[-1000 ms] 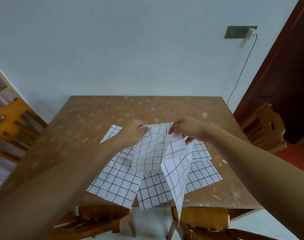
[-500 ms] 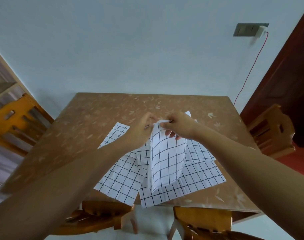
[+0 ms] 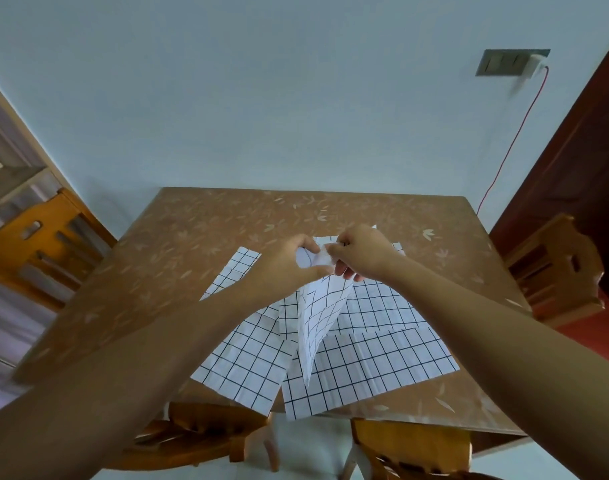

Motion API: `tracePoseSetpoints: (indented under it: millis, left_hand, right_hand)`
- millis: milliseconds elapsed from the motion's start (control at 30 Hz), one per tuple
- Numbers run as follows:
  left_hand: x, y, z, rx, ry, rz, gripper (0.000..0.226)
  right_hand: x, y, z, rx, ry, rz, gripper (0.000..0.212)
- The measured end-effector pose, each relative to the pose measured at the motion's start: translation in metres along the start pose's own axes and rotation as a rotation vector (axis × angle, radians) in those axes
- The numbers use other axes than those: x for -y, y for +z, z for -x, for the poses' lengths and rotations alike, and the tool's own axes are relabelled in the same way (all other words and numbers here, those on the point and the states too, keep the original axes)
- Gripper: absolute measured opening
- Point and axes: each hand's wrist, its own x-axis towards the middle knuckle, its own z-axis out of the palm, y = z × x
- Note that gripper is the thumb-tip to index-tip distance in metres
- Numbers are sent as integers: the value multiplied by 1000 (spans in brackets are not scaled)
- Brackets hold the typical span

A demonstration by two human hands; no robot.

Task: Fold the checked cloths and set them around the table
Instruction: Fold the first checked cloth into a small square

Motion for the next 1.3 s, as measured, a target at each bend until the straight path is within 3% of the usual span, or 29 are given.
tracePoseSetpoints:
  millis: [133, 333, 533, 600, 733, 867, 933, 1133, 1300]
  left_hand:
    - [4, 2, -7, -134, 63, -68, 7]
    - [20, -8, -17, -178, 97, -19, 21]
    - [31, -31, -15, -221, 153, 42, 16]
    - [40, -38, -16, -226, 156, -9, 20]
    - [49, -44, -13, -233, 131, -18, 31]
    - [51, -45, -11, -264, 90, 40, 38]
    - [52, -45, -11, -262, 87, 49, 36]
    - [54, -45, -12, -285, 99, 58, 31]
    - [53, -49, -13, -320, 57, 104, 31]
  right_hand:
    - [-3, 0, 1, 26, 21, -89, 33]
    - [-19, -11, 3, 143, 104, -212, 20]
    - [-54, -31, 4, 288, 247, -24, 18]
    - [-63, -32, 2, 261, 235, 55, 20]
    - [-65, -28, -4, 73, 25, 237, 21]
    - [-58, -25, -4, 2, 18, -344, 18]
    - [-54, -25, -4, -9, 14, -428, 12]
    - [-54, -18, -9, -7, 17, -433, 31]
    - [-57, -12, -7, -79, -68, -130, 32]
